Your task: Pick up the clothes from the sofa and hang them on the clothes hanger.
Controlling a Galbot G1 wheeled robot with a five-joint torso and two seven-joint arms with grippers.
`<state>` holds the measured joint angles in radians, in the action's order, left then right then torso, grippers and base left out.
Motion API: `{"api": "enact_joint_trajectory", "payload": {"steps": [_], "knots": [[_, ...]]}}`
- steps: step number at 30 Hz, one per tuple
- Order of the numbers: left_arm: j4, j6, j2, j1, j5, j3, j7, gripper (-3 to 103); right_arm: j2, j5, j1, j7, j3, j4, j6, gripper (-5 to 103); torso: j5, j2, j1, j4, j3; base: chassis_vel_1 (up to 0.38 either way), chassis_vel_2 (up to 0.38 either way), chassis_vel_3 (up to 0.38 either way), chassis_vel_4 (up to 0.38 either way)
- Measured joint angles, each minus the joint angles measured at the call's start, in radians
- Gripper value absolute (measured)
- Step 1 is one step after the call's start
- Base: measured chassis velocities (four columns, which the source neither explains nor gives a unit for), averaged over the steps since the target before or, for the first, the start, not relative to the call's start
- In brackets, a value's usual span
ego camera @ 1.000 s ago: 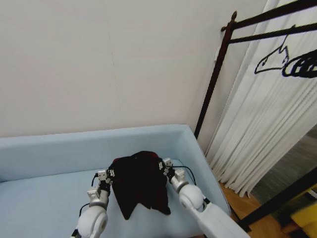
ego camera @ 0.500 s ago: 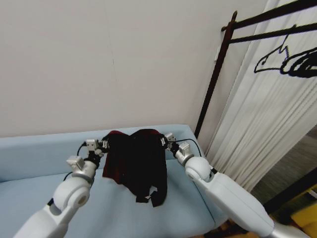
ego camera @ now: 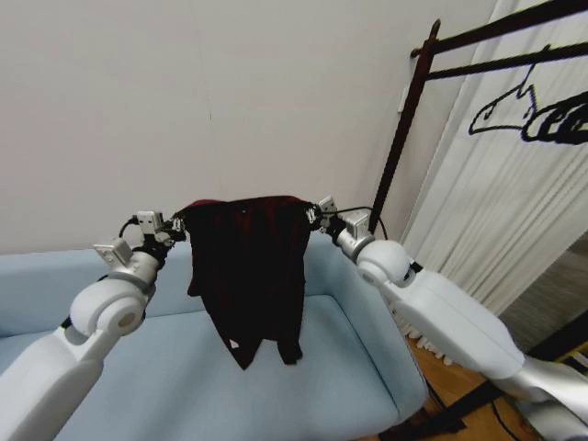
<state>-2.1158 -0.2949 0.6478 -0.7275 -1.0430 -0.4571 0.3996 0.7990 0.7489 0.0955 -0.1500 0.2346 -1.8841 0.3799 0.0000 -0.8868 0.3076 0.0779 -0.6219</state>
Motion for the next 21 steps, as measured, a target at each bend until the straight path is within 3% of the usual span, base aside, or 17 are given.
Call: {"api": "enact_joint_trajectory", "payload": {"steps": [7,14,18,21], "knots": [[0.07,-0.028,-0.018,0.172,-0.06,0.067,-0.004,0,-0.001,0.078,-0.132,0.008,0.039,0.033,0.028,2,0.0,0.0,0.0,-0.0001,0.0,0.0,0.0,0.0,0.0],[0.108,-0.051,-0.023,0.278,-0.099,0.137,-0.003,0,0.004,0.145,-0.154,-0.015,0.041,0.035,0.051,2,0.0,0.0,0.0,0.0,0.0,0.0,0.0,0.0,0.0],[0.128,-0.062,-0.021,0.356,-0.114,0.205,-0.002,0,0.022,0.265,-0.155,-0.062,0.042,0.025,0.077,2,0.0,0.0,0.0,0.0,0.0,0.0,0.0,0.0,0.0],[0.159,-0.073,-0.016,0.461,-0.134,0.289,-0.001,0,0.05,0.37,-0.159,-0.121,0.029,0.038,0.096,9,-0.0001,0.0,0.0,-0.0002,0.0,0.0,0.0,0.0,0.0]]}}
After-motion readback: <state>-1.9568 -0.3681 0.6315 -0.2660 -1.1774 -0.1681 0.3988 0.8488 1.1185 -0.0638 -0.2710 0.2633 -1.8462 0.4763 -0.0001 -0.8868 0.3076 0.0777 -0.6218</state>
